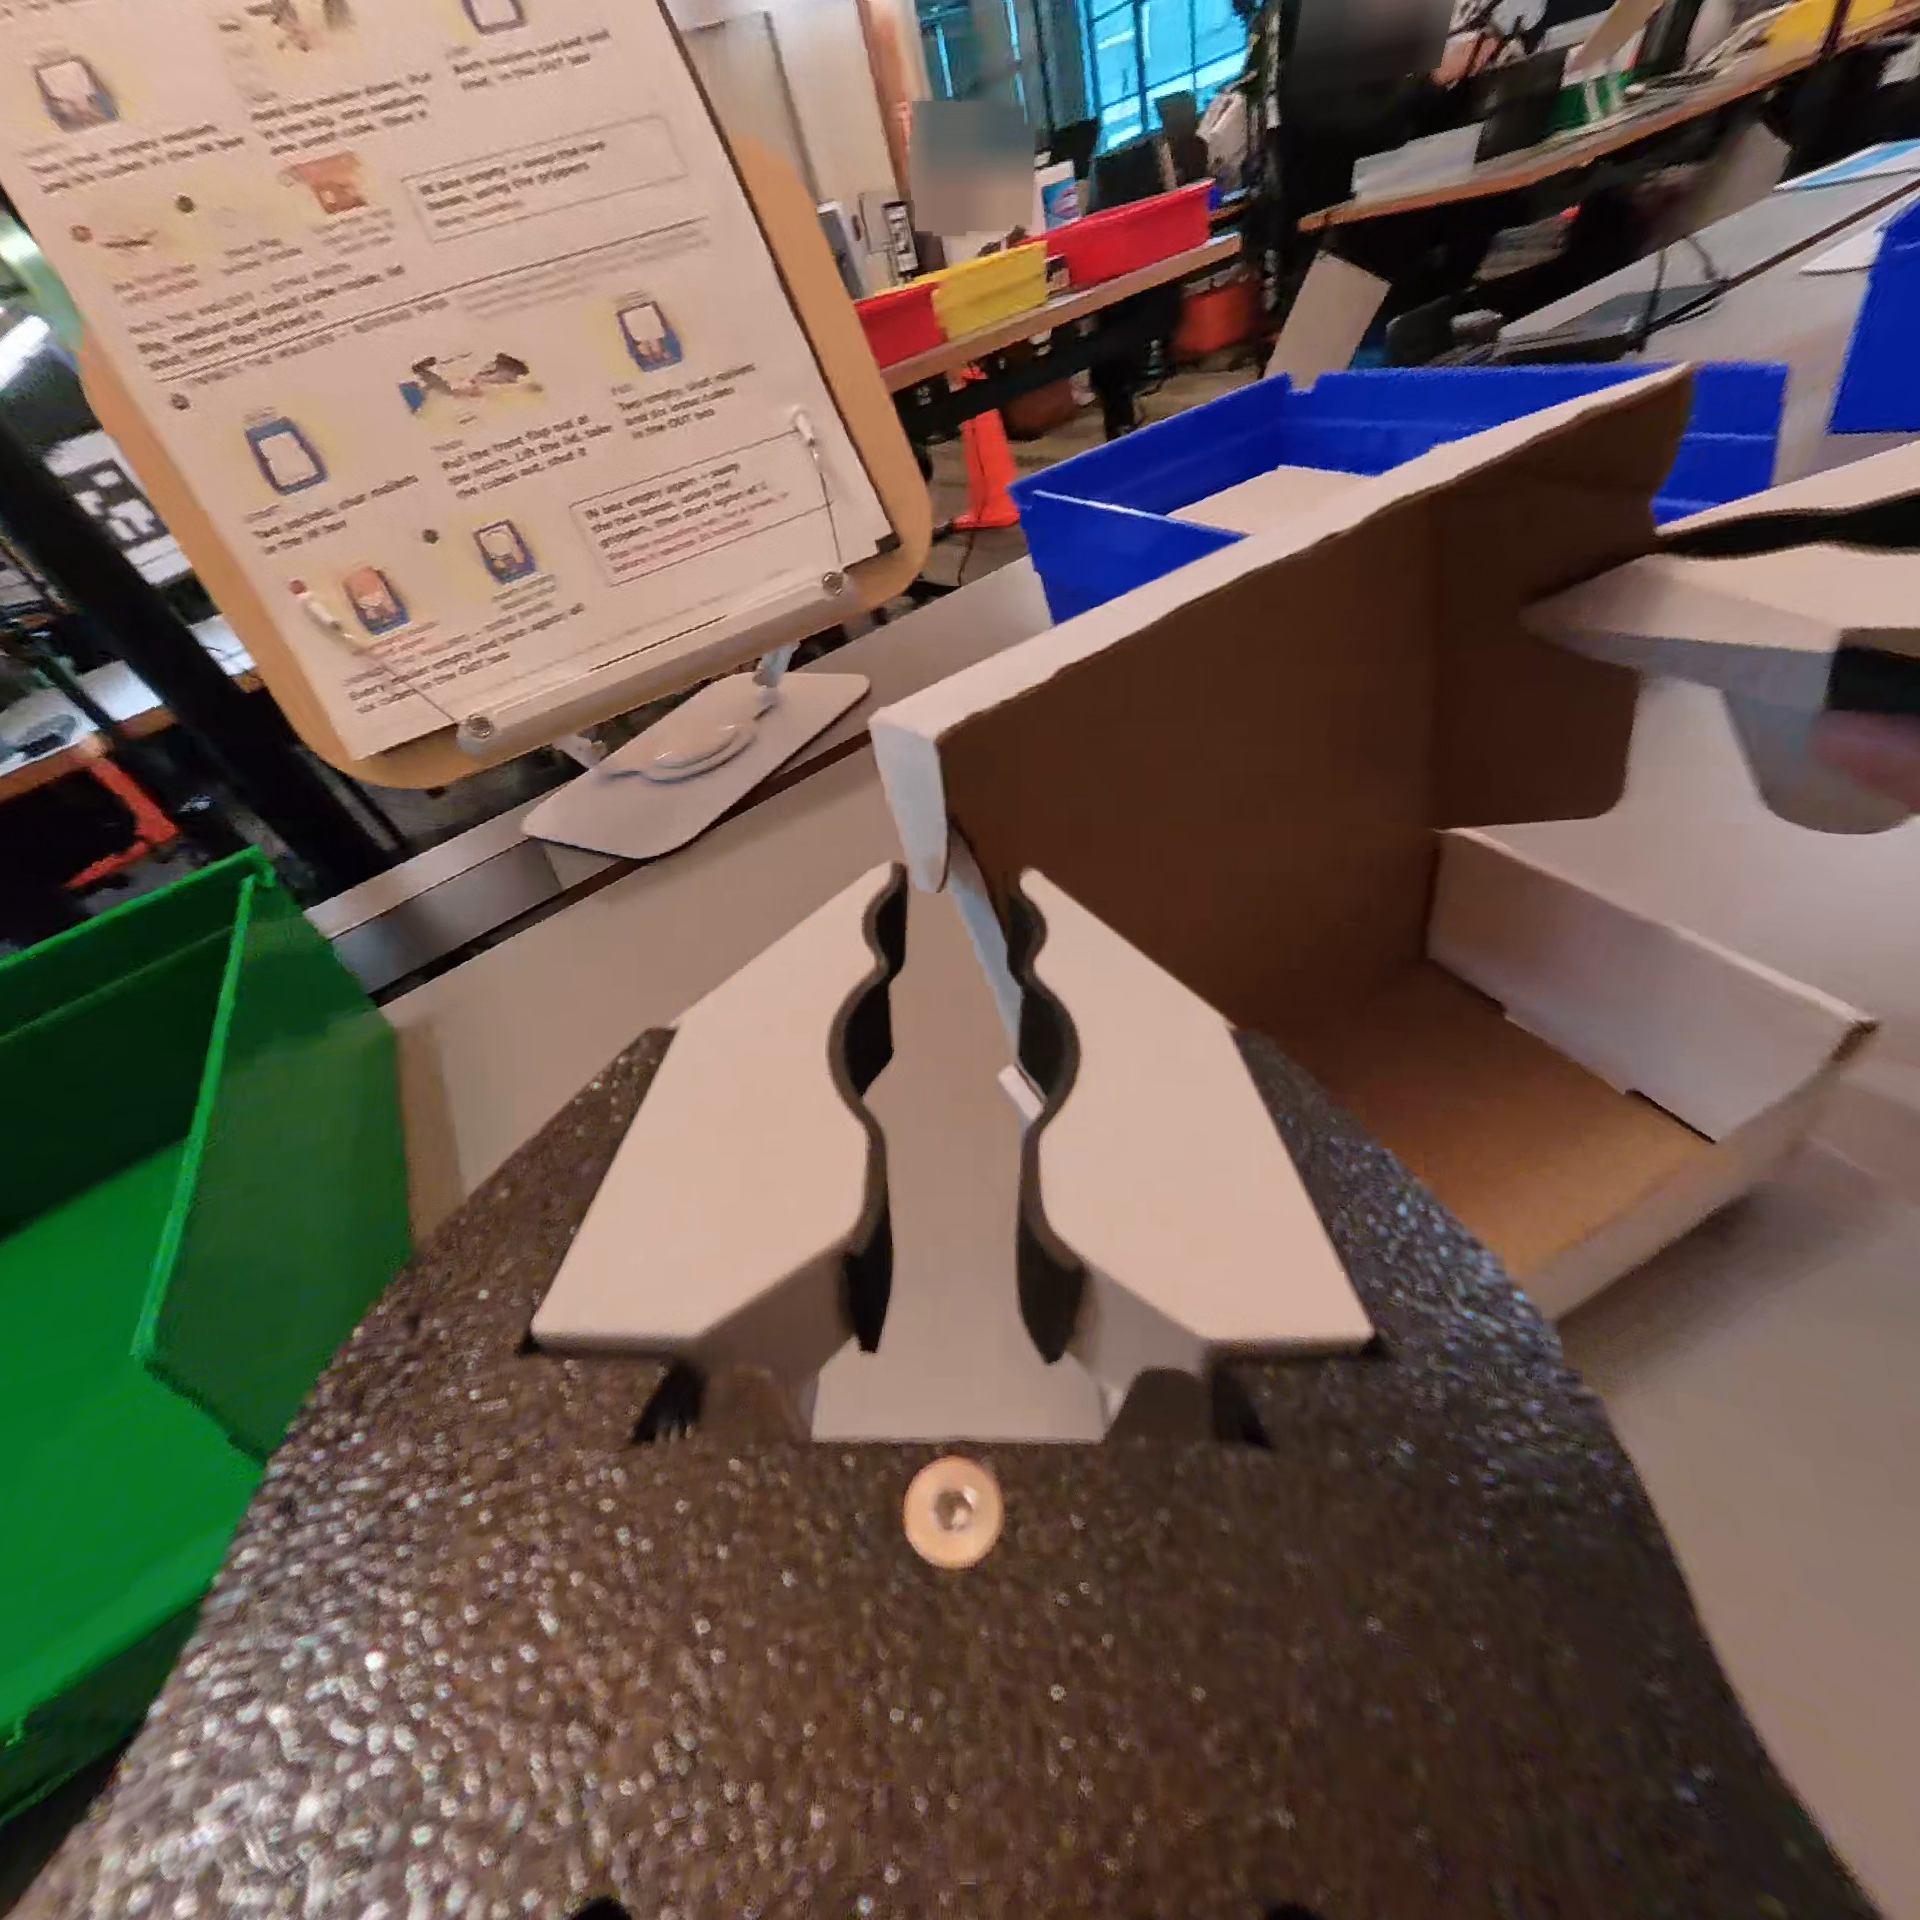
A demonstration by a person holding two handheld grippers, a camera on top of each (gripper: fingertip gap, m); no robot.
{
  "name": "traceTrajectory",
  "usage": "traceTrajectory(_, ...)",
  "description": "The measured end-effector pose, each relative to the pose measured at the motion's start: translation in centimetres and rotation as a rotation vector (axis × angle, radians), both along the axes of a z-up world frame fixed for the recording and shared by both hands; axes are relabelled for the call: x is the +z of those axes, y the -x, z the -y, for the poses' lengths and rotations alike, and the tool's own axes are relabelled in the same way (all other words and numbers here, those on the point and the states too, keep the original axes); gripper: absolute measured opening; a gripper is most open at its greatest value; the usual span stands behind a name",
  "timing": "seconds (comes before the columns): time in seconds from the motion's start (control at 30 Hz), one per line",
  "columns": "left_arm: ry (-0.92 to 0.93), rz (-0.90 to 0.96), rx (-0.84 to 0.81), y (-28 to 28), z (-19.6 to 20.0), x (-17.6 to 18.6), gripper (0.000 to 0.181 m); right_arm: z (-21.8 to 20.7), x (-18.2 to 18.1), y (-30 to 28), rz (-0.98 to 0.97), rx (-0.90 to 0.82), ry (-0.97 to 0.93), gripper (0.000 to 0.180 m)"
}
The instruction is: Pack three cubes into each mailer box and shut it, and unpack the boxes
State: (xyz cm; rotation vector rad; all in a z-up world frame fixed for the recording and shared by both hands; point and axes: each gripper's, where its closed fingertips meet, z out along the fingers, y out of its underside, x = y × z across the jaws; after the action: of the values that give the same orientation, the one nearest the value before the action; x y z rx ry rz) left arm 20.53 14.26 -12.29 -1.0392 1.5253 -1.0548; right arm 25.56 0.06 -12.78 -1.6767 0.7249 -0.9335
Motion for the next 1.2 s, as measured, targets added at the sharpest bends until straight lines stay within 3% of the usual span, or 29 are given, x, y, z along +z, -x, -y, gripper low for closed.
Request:
traceTrajectory(0.1, -0.013, 0.020, 0.017, -0.1, 0.0, -0.2, 0.006, -0.5, 0.1, 0.5, 0.016, -0.002, 0.030, 0.001)
traceTrajectory(0.37, 0.072, 0.037, 0.035, 0.1, 0.1, -0.2, 0.005, -0.4, 0.0, 1.5, 0.046, -0.035, 0.045, 0.002)
traceTrajectory(0.57, -0.014, 0.010, 0.047, 0.8, 0.1, -1.3, 0.007, 0.0, -0.7, 2.4, 0.067, -0.047, 0.052, 0.002)
traceTrajectory(1.2, 0.044, -0.101, 0.109, 4.3, 1.0, -3.8, 0.005, -1.2, -1.9, 5.8, 0.046, 0.000, -0.001, 0.004)
